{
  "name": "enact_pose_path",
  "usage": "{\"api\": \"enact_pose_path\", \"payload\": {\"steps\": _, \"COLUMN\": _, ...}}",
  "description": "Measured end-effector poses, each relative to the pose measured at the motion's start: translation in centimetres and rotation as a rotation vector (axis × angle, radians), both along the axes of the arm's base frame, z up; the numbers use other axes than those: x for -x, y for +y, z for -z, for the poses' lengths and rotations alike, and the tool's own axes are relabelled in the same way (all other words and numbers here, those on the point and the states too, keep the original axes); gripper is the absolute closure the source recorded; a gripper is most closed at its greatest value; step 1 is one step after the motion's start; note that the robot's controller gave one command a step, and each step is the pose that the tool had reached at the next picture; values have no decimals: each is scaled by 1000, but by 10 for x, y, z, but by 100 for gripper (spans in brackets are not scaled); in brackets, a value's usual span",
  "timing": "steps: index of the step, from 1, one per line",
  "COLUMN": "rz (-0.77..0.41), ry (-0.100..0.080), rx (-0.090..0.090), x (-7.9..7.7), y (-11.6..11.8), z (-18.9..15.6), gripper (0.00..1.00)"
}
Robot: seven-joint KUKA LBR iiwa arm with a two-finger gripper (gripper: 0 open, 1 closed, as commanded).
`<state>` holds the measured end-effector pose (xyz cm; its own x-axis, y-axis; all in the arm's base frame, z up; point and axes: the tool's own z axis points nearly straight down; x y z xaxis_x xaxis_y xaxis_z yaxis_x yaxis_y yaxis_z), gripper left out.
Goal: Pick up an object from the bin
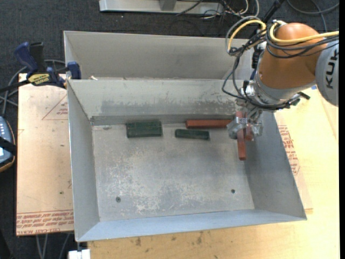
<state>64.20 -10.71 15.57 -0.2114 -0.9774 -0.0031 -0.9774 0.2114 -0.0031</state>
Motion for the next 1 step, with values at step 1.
{"api": "enact_pose_path", "payload": {"steps": 1, "rz": 3, "ry": 0, "rx": 0, "x": -1, "y": 1, "z": -16, "gripper": 100}}
